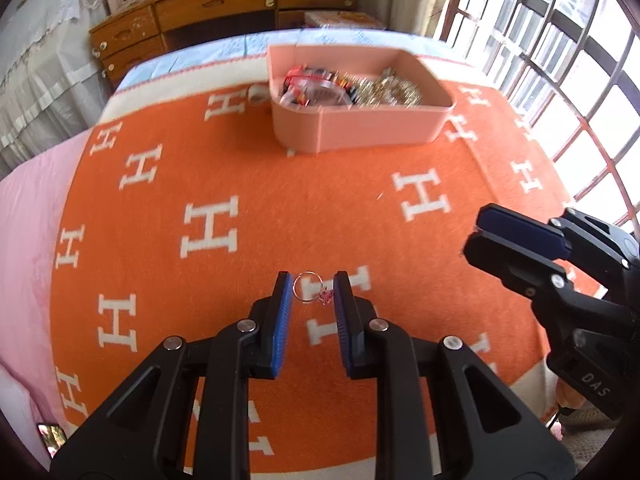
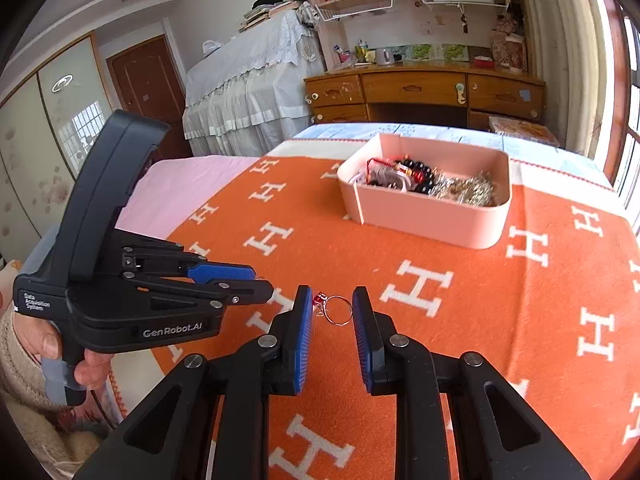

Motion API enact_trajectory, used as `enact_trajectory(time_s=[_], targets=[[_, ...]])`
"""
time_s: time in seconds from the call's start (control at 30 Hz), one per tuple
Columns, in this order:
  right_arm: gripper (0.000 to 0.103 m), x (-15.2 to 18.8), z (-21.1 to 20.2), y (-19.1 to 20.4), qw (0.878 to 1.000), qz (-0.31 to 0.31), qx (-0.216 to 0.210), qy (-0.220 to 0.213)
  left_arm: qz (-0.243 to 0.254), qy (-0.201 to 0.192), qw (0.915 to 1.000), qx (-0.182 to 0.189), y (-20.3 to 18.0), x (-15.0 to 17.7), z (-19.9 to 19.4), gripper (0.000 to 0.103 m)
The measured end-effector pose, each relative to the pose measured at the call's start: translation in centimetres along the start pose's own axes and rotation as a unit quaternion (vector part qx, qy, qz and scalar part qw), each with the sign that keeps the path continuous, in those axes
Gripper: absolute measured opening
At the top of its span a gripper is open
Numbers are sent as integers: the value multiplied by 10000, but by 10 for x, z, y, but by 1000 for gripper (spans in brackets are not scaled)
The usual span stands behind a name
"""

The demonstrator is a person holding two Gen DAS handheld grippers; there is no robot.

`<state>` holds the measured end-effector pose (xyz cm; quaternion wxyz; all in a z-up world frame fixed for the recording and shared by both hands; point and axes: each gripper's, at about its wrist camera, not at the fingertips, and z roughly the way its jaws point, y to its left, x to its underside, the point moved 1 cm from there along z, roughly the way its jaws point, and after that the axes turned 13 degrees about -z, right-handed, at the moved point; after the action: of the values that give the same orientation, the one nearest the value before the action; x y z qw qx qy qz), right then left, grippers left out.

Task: Organize jewelry
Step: 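Grasp the pink rings with the right tool and lower them into the tray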

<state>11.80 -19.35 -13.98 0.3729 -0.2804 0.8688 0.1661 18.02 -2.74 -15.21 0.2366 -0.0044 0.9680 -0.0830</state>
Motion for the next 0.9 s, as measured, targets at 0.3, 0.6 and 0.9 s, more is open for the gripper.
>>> enact_trajectory(time_s=[0.3,0.6,0.9], targets=[[20,-83,-58,-39,9968,580,326,-435,195,-680,9962,506,-32,-90,-71,18],[20,-151,-31,-119,9830,1615,787,-380,-237,-826,9955,410,-46,-196,-37,18],[27,-161,64,-175,9751,1949,953,466,-385,-224,9990,89,-39,-225,50,21]])
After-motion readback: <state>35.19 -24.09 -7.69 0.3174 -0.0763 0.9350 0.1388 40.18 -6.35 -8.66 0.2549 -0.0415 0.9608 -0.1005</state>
